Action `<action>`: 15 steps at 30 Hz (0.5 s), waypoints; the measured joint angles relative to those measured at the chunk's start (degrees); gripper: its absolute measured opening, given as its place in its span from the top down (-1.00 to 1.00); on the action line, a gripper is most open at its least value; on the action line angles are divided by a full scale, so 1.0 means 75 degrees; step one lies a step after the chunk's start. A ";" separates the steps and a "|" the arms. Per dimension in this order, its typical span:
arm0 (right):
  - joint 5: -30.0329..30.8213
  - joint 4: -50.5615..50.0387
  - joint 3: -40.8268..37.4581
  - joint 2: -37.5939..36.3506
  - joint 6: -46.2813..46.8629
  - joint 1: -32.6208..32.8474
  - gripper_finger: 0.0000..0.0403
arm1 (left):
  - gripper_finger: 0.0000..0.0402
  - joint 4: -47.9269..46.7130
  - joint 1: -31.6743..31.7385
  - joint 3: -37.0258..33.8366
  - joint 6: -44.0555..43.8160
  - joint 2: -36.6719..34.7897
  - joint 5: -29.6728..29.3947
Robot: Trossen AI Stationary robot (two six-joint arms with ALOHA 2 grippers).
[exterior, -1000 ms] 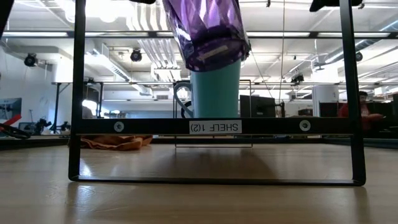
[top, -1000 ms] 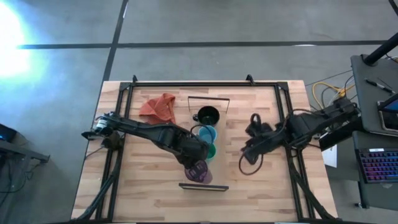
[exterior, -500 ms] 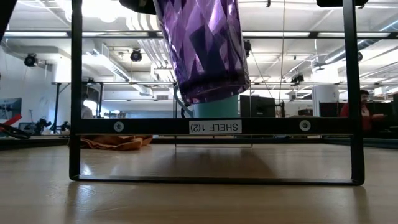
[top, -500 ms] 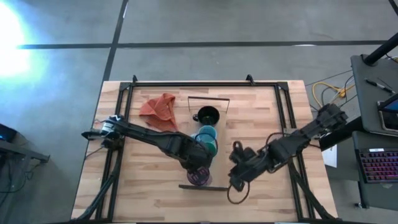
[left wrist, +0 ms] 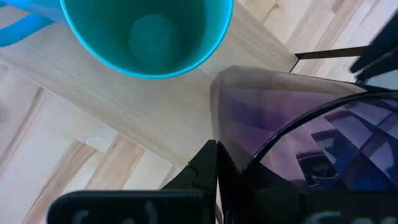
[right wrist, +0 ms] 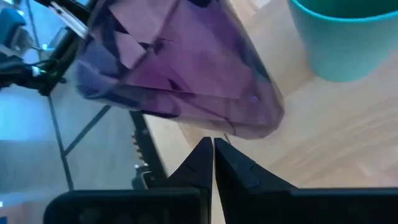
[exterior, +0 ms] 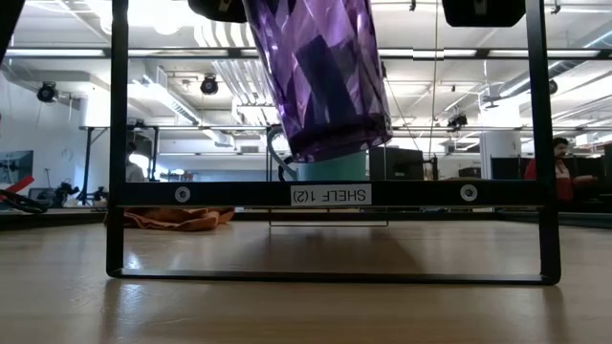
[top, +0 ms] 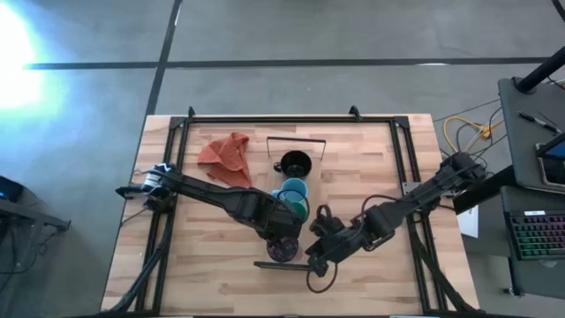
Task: Stack small to large cups/mugs on shelf
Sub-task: Put the purple cup on the shelf
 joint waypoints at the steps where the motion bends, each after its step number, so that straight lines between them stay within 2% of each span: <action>1: 0.0015 -0.0028 0.0011 0.0027 0.0000 -0.0003 0.96 | 1.00 0.0004 -0.0005 0.0000 0.0016 0.0000 -0.0013; 4: 0.0043 -0.0028 0.0011 0.0092 0.0003 -0.0012 0.96 | 0.96 0.0056 -0.0023 0.0006 0.0036 -0.0006 -0.0060; 15: 0.0079 -0.0014 -0.0058 0.0146 -0.0012 -0.0018 0.96 | 0.59 0.0089 -0.0035 -0.0076 0.0061 -0.0012 -0.0060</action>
